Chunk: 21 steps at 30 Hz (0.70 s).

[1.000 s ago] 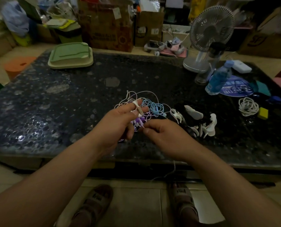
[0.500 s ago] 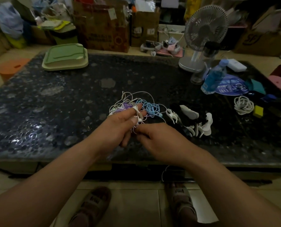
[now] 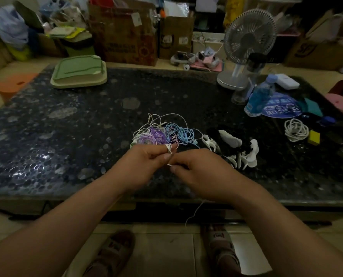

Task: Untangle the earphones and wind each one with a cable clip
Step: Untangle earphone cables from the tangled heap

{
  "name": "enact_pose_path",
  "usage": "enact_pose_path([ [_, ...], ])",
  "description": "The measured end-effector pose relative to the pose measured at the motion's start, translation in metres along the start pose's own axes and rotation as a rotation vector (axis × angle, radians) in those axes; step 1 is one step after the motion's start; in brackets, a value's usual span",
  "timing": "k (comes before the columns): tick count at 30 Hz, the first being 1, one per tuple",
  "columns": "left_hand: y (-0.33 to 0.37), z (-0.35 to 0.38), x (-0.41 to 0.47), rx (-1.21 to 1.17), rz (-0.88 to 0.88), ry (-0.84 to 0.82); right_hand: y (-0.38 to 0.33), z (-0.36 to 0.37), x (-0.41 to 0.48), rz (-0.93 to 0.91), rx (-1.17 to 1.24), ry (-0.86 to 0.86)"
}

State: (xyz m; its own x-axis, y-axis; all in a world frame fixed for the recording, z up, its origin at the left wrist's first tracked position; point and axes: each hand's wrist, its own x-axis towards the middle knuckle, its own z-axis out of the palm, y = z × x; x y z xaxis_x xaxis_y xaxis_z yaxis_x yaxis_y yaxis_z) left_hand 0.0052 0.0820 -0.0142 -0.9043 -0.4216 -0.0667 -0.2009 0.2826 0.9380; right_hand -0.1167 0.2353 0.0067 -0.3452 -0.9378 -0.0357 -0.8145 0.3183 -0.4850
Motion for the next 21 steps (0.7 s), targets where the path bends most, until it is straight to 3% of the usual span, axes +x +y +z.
enact_pose_path([
  [4, -0.006, 0.002, 0.005, -0.182, -0.065, 0.059, -0.002, 0.005, 0.000, -0.067, -0.001, -0.054],
  [7, -0.002, 0.000, 0.003, -0.037, -0.011, 0.047, -0.005, 0.010, 0.002, -0.094, -0.040, -0.026],
  [10, -0.001, -0.002, -0.002, 0.169, 0.010, -0.040, 0.005, -0.004, 0.006, 0.004, 0.099, 0.034],
  [13, -0.001, -0.001, -0.005, 0.175, -0.046, -0.132, 0.014, -0.017, 0.006, 0.086, 0.263, -0.006],
  [17, 0.003, 0.002, -0.005, 0.296, 0.052, -0.280, 0.020, -0.025, 0.006, 0.167, 0.434, 0.007],
  [21, 0.001, 0.001, -0.005, 0.210, 0.028, -0.343, 0.025, -0.030, 0.005, 0.173, 0.552, 0.028],
])
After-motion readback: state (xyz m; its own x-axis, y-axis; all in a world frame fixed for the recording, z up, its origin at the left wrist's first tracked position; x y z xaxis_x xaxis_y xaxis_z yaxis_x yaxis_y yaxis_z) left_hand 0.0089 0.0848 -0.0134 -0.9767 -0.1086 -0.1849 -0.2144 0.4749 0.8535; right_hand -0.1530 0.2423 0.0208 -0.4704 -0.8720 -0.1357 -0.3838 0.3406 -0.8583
